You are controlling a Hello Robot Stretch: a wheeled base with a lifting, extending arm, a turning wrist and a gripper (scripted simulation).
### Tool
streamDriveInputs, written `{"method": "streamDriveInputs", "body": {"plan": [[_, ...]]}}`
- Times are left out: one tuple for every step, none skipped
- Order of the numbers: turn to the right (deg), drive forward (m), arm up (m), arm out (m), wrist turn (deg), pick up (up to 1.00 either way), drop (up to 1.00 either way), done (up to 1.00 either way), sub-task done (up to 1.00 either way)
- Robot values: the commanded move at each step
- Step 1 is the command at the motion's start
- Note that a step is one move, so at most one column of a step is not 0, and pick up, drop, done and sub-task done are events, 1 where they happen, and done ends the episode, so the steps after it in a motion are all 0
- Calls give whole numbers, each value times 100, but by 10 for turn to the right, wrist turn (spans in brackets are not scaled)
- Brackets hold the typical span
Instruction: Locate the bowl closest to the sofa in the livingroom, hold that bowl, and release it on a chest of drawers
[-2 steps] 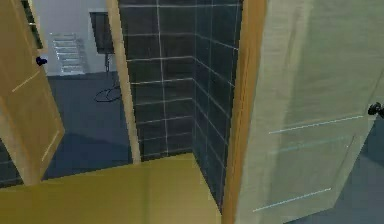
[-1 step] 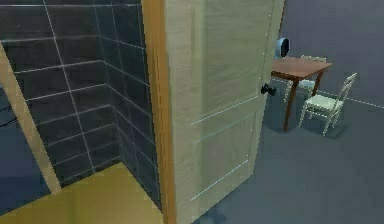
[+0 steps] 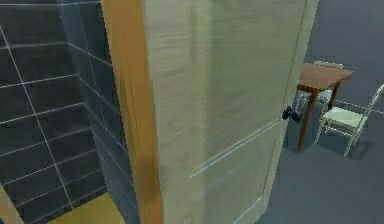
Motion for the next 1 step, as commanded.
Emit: {"method": "streamDriveInputs", "body": {"plan": [[450,0,0,0,0,0,0,0,0]]}}
